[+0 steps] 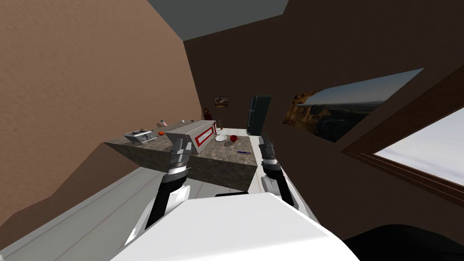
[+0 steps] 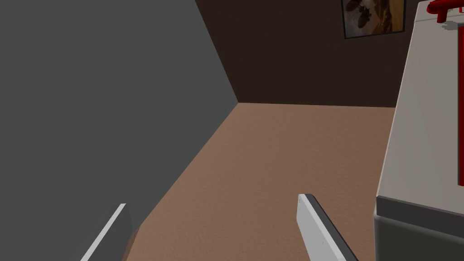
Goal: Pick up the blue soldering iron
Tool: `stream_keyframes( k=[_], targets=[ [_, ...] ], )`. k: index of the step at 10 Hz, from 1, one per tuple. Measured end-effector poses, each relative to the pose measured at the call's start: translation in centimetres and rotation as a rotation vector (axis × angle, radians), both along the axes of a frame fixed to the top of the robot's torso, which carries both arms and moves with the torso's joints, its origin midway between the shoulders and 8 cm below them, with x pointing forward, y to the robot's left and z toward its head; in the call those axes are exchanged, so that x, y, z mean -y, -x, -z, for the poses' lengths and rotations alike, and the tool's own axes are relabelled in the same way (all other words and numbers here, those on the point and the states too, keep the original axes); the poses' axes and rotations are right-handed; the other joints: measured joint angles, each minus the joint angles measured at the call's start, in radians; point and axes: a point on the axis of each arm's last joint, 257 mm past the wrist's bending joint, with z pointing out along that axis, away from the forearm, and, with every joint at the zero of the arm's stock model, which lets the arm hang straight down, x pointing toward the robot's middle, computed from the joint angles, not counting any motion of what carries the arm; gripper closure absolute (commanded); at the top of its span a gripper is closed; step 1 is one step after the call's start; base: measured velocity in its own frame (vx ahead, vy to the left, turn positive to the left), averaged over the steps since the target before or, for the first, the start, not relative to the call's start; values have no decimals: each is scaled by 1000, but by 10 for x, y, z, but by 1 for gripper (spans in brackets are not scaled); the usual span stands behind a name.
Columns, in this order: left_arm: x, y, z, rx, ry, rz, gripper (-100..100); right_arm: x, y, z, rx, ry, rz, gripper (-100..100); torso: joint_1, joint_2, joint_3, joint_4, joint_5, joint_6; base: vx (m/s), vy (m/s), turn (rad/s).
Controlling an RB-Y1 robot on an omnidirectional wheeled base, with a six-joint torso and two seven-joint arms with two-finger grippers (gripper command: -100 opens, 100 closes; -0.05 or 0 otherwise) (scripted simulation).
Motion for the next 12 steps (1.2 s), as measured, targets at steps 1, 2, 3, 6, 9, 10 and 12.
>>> stream_keyframes(
  k=[1,2,3,6,9,10,12],
  targets=[
    [0,0,0,0,0,0,0,-4,-1,4,-12,27,-12,-100,1,0,0,0,0,0,-13,34,5],
    [0,0,0,0,0,0,0,-8,-1,11,-27,57,-26,-100,2,1,0,0,0,0,-24,46,5],
    [0,0,0,0,0,0,0,-13,-3,18,-41,89,-42,-100,3,1,1,0,1,0,-23,50,11],
    [0,0,0,0,0,0,0,-24,-4,38,-81,167,-79,-100,2,1,1,0,0,0,-16,36,11],
    [0,0,0,0,0,0,0,-33,-4,61,-127,253,-119,-100,2,2,1,0,1,0,-20,35,8],
    [0,0,0,0,0,0,0,-34,-5,67,-139,274,-130,-100,2,1,1,0,0,0,-25,38,21],
    [0,0,0,0,0,0,0,-39,-3,83,-166,327,-156,-100,2,2,1,0,1,0,-21,41,16]
  ],
)
